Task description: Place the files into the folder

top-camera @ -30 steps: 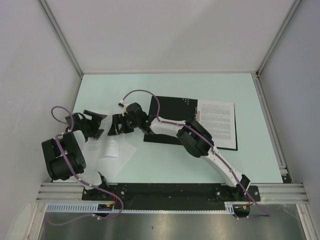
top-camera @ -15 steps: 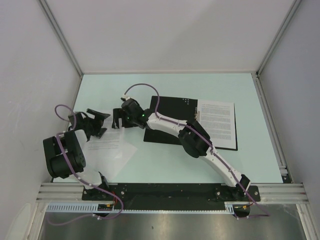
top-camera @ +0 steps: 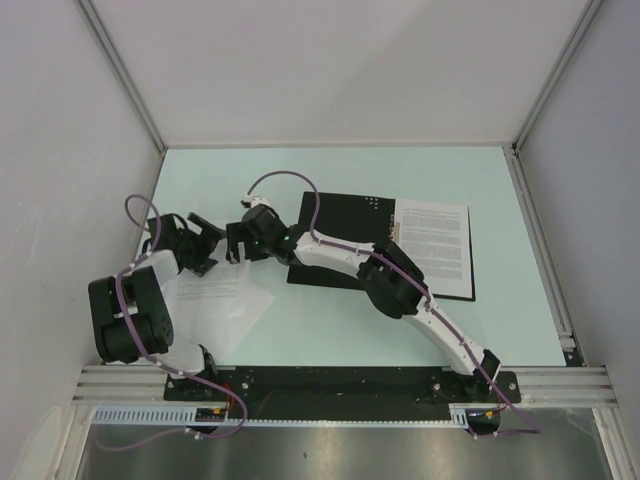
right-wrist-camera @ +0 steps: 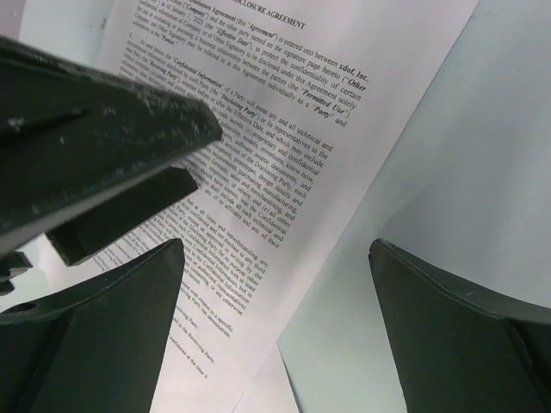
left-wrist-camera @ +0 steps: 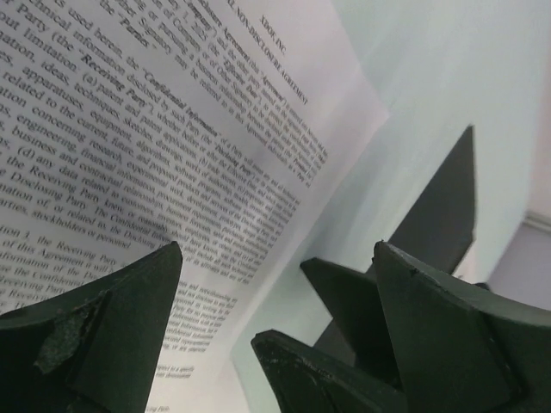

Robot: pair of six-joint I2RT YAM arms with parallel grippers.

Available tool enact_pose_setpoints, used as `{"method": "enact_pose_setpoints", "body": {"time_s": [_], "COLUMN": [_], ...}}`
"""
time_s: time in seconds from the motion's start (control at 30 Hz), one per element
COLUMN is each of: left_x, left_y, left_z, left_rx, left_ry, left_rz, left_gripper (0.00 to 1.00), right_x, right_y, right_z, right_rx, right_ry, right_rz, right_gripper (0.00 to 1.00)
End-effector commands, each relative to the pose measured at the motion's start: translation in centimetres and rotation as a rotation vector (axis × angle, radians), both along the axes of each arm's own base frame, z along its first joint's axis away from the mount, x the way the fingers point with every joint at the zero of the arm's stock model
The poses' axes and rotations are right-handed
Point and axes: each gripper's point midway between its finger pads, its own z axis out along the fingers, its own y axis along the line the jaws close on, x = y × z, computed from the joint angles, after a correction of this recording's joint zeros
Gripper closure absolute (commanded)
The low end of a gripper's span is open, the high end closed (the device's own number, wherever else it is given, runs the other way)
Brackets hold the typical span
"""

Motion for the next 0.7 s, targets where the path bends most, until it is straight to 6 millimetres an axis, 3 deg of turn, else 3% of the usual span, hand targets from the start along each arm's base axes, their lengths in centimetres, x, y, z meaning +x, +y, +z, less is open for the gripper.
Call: {"method": "enact_pose_setpoints", "body": {"time_s": [0.0,0.1,0.2,0.4,0.6,0.67], "left_x": [-1.3,-1.7,-0.9,-1.0,-2.5,-3.1], "left_y": [1.5,2.3,2.7,1.4,0.4,-0.9], "left_z": [1.7,1.1,0.1,-2.6,-4.3,-4.7], "left_rx": [0.185,0.158,0.119,0.013,-0.038,-0.105], "left_ry": [0.066,0.110,0.141,0.212,0.276,0.276], "left_rz": [-0.025,0.014,0.012,-0.016,-0.033,-0.057], "left_gripper": [0.00,0.00,0.00,0.00,0.01,0.00], "right_x": [-1.7,-2.7,-5.1,-6.5,-9.3,-9.3], "right_y": [-3.9,-3.5,-2.9,-3.0,-2.4,-2.4], "right_z": [-4.7,-4.1,-3.4,-1.9,-2.1,-2.7], "right_rx": [-0.134,-0.112,-0.062,-0.071,-0.089,-0.107], "right_ry": [0.138,0.182,0.269,0.317,0.377,0.370], "right_rz": [0.013,0.040,0.098,0.049,0.050,0.025], "right_gripper": [0.05,0.07,0.07,0.04,0.04,0.05]}}
